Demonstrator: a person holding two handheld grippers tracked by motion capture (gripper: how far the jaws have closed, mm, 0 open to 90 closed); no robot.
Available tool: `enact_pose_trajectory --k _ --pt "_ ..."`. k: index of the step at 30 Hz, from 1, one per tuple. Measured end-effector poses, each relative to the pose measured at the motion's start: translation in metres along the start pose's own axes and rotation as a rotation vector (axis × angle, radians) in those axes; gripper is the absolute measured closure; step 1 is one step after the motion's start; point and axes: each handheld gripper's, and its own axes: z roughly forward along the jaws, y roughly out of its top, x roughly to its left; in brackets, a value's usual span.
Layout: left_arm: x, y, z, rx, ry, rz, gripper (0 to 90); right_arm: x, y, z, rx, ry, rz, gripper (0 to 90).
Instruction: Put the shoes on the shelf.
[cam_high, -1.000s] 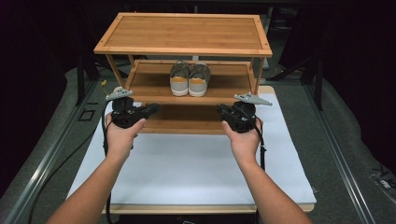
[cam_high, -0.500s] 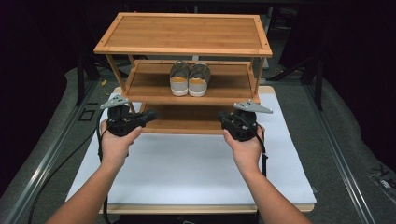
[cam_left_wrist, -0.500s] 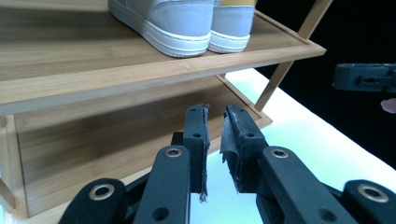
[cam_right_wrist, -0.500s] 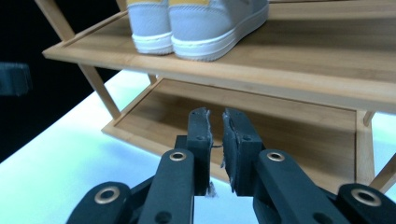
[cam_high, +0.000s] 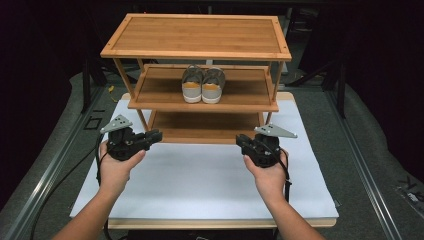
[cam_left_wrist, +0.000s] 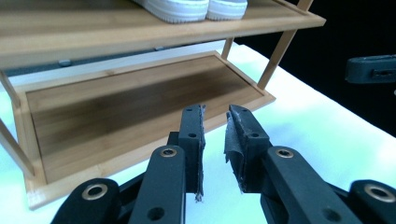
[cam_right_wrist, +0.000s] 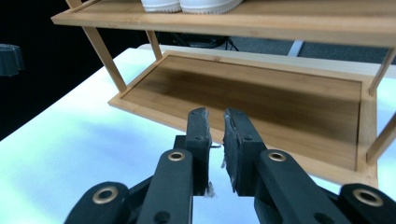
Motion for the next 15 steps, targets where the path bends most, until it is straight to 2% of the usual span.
enact_pose_trajectory --k 7,9,15 --pt "0.006 -0.025 -0.008 0.015 0.012 -0.027 71.6 -0.007 -0.016 -0.012 -0.013 -0.002 0.028 77.7" --pt "0.006 -0.032 -0.009 0.012 0.028 -0.018 70.2 -0.008 -0.02 -0.014 -0.014 -0.01 0.031 76.8" --pt "0.002 -0.052 -0.007 0.016 0.027 0.006 64.3 -0.012 -0.035 -0.021 -0.03 -0.024 0.035 73.4"
